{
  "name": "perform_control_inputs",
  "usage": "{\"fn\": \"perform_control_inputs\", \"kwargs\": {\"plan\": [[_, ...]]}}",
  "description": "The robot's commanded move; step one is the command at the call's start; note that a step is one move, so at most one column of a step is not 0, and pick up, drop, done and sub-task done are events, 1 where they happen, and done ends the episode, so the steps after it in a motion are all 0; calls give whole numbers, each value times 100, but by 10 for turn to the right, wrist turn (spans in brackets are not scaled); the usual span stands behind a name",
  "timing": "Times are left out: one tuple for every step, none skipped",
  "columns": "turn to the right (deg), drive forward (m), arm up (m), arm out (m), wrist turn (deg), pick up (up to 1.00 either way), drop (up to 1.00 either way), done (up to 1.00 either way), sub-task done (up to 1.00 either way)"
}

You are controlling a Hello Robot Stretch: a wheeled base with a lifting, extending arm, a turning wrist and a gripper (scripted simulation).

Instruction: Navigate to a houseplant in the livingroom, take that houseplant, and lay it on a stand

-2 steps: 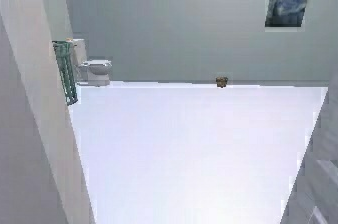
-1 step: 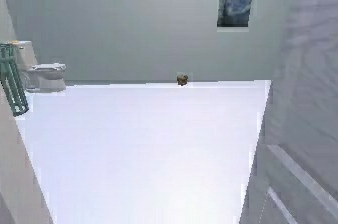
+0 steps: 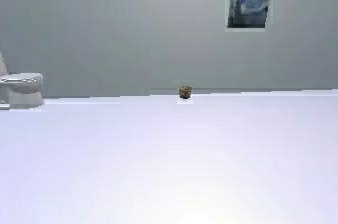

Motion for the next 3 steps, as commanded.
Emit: {"fn": "perform_control_inputs", "kwargs": {"plan": [[450, 0, 0, 0, 0, 0, 0, 0, 0], [0, 100, 0, 0, 0, 0, 0, 0, 0], [0, 100, 0, 0, 0, 0, 0, 0, 0]]}}
